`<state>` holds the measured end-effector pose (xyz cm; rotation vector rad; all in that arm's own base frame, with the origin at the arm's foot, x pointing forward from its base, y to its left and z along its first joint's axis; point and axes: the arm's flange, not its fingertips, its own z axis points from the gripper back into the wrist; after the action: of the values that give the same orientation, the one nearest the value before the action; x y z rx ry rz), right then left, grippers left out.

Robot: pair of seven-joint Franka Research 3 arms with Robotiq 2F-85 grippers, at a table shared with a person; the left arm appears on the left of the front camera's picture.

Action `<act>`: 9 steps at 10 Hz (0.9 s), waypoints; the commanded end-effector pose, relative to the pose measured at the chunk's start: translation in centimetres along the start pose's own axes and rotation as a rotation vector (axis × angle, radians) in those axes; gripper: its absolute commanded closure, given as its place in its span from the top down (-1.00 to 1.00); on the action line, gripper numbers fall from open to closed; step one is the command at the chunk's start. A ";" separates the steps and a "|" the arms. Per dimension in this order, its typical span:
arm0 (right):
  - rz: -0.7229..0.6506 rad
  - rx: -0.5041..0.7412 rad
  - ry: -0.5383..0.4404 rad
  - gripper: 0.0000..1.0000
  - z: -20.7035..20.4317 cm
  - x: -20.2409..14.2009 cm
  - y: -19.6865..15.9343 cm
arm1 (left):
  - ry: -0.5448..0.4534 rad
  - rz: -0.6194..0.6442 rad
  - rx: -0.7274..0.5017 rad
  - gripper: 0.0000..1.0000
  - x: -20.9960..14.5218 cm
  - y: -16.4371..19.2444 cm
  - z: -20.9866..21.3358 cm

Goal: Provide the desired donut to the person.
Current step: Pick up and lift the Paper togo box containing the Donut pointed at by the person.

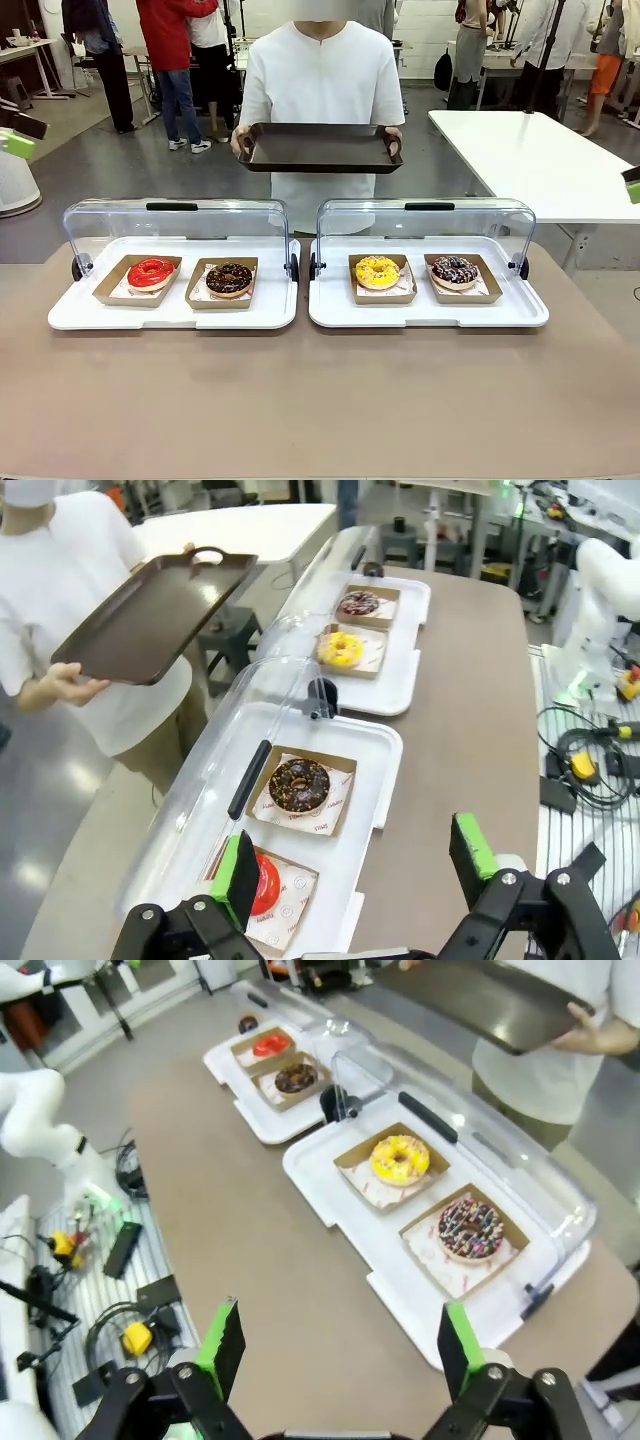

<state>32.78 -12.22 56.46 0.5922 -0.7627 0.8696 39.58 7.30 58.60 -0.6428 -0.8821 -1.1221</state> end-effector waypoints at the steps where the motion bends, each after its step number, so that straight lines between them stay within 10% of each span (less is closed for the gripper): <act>1: 0.044 0.027 0.005 1.00 1.6 -1.3 -1.1 | 0.017 -0.062 -0.040 1.00 -0.4 1.4 1.3; 9: 0.072 -0.028 -0.014 1.00 5.5 -5.0 -0.3 | 0.091 -0.141 -0.027 1.00 -4.8 0.6 4.5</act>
<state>29.00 -18.85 55.68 0.5383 -0.8038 0.9109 38.17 13.33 57.32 -0.5425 -0.8295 -1.2854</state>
